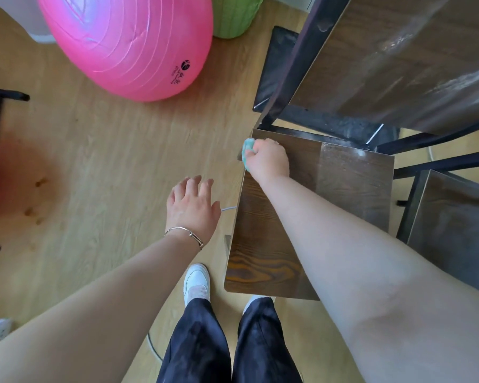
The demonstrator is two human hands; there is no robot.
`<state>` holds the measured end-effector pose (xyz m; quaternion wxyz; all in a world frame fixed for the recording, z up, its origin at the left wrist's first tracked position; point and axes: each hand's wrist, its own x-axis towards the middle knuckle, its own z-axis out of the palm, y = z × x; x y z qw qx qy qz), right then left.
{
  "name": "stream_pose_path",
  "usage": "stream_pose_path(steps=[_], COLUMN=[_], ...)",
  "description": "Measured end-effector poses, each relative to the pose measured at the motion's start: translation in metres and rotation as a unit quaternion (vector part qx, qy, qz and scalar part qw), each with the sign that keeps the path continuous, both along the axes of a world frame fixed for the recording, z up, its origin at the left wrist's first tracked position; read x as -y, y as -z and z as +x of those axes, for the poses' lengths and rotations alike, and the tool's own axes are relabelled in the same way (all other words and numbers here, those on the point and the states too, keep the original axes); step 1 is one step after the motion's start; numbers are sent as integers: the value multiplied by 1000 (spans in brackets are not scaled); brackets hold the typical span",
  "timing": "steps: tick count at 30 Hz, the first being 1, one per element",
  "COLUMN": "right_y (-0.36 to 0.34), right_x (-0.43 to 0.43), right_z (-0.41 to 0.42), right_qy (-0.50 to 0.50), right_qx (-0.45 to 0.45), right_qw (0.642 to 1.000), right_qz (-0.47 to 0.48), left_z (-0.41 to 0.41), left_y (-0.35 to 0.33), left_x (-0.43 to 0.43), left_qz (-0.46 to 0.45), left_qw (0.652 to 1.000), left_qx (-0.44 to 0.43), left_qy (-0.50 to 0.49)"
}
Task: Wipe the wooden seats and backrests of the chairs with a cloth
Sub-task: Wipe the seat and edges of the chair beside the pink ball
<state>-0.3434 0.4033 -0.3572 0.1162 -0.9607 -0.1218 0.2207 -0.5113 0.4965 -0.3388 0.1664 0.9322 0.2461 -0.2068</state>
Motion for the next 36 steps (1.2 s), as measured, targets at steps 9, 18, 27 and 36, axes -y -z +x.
stream_pose_path(steps=[9, 18, 27, 36], right_y=[14, 10, -7, 11], right_x=[74, 131, 139, 130], right_z=[-162, -249, -58, 115], right_qy=[-106, -145, 44, 3], right_qx=[-13, -31, 34, 65], right_qw=[990, 980, 995, 993], right_qz=[94, 130, 78, -101], left_z=[-29, -59, -12, 66], left_y=[5, -1, -7, -6], left_x=[8, 42, 80, 109], left_qz=[5, -5, -14, -16], left_qw=[999, 998, 998, 996], left_qx=[-27, -46, 12, 51], left_qy=[19, 48, 62, 78])
